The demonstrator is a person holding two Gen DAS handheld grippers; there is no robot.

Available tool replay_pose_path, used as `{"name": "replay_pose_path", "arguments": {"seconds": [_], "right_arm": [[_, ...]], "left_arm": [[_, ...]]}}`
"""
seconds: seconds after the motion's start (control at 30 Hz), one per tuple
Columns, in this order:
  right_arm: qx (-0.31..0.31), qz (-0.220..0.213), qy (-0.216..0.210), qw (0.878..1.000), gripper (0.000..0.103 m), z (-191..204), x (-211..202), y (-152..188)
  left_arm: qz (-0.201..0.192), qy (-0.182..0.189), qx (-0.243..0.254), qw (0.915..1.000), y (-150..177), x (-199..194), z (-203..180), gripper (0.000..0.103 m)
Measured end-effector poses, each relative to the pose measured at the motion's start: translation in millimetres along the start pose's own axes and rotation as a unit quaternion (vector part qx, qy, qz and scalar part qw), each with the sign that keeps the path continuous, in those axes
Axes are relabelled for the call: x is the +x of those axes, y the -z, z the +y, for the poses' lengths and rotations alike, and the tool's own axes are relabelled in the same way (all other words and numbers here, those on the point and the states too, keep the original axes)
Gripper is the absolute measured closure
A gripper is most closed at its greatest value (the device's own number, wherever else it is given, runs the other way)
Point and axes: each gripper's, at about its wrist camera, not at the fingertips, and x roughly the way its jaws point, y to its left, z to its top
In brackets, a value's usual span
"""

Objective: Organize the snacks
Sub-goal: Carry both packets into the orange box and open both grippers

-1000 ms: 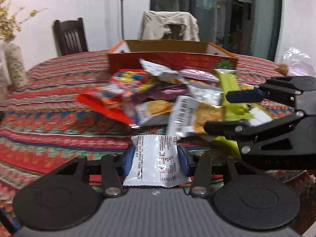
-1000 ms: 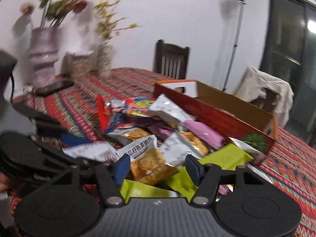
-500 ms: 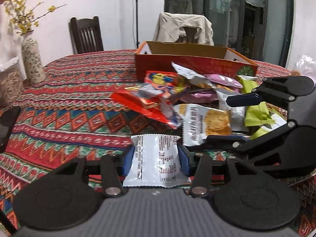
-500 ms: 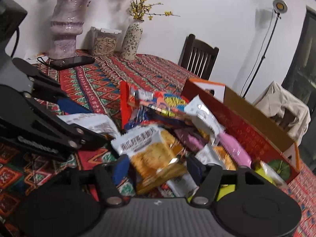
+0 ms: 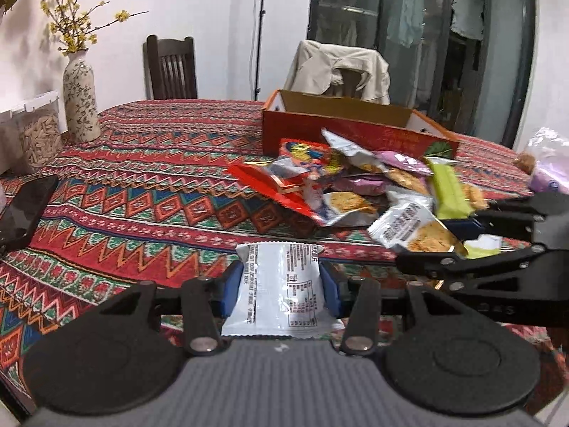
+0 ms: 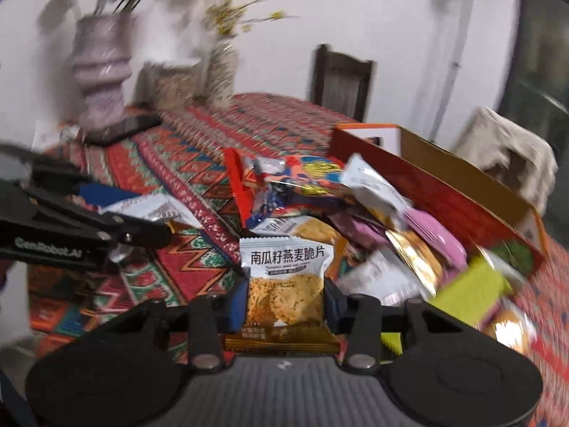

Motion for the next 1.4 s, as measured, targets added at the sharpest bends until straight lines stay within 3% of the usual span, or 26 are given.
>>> {"name": "replay_pose_path", "arguments": {"seconds": [0.13, 0.27, 0.4, 0.53, 0.63, 0.73, 0.83, 0.97, 1.0, 1.03, 1.07, 1.1, 1.13, 1.17, 1.27, 1.4], "right_arm": [[0.065, -0.027, 0.015, 0.997, 0.061, -6.9, -34.8, 12.5], [0.080, -0.044, 0.041, 0.995, 0.061, -18.0, -56.9, 15.9], [0.106, -0.073, 0.057, 0.990, 0.061, -50.5, -70.4, 6.3], [0.123, -0.099, 0.087, 0.984, 0.061, -107.7, -67.8, -25.7], [0.152, -0.108, 0.091, 0.978, 0.061, -162.3, -45.0, -59.1], [0.178, -0.092, 0.091, 0.976, 0.061, -221.0, 4.8, -92.1], [0.208, -0.051, 0.110, 0.971, 0.061, -274.5, 69.5, -116.4], [0.222, 0.023, 0.170, 0.960, 0.059, -322.3, 153.6, -131.6], [0.225, 0.036, 0.186, 0.956, 0.059, -330.1, 168.0, -131.2], [0.226, 0.046, 0.203, 0.952, 0.052, -336.8, 180.0, -130.2], [0.228, 0.060, 0.216, 0.947, 0.046, -342.2, 188.8, -130.0], [0.232, 0.066, 0.220, 0.945, 0.038, -344.6, 193.3, -130.4], [0.229, 0.053, 0.216, 0.948, 0.029, -344.7, 193.2, -131.4], [0.226, 0.045, 0.213, 0.949, 0.027, -343.9, 194.1, -130.9], [0.207, 0.058, 0.212, 0.953, 0.026, -341.9, 202.6, -131.6], [0.207, 0.043, 0.199, 0.957, 0.025, -342.6, 200.8, -130.9]], "left_arm": [[-0.013, 0.022, 0.008, 0.9996, -5.0, -8.2, -11.7, 0.056], [-0.034, 0.044, 0.025, 0.9982, -27.7, -8.4, -21.7, 0.056], [-0.084, 0.054, 0.045, 0.9939, -87.9, 3.6, -20.2, 0.056], [-0.100, 0.055, 0.066, 0.9913, -163.6, 55.5, -16.7, 0.055], [-0.077, 0.058, 0.072, 0.9928, -218.0, 125.2, -17.4, 0.055], [-0.046, 0.045, 0.069, 0.9956, -254.9, 197.4, -18.9, 0.055], [-0.015, 0.033, 0.087, 0.9956, -276.3, 267.9, -26.5, 0.055], [0.035, -0.031, 0.101, 0.9938, -284.4, 336.5, -29.2, 0.052], [0.027, -0.033, 0.107, 0.9933, -281.8, 342.3, -30.2, 0.050], [0.019, -0.035, 0.116, 0.9925, -278.6, 342.6, -31.3, 0.044], [0.019, -0.043, 0.120, 0.9917, -274.7, 341.9, -32.6, 0.021], [0.019, -0.054, 0.118, 0.9914, -271.3, 341.7, -35.6, 0.009], [0.012, -0.064, 0.121, 0.9905, -267.2, 340.1, -38.7, 0.009], [0.007, -0.075, 0.133, 0.9883, -265.0, 339.1, -42.3, 0.009], [0.010, -0.069, 0.121, 0.9902, -266.2, 337.0, -40.2, 0.009], [0.039, -0.061, 0.067, 0.9952, -278.7, 338.6, -24.6, 0.009]]}}
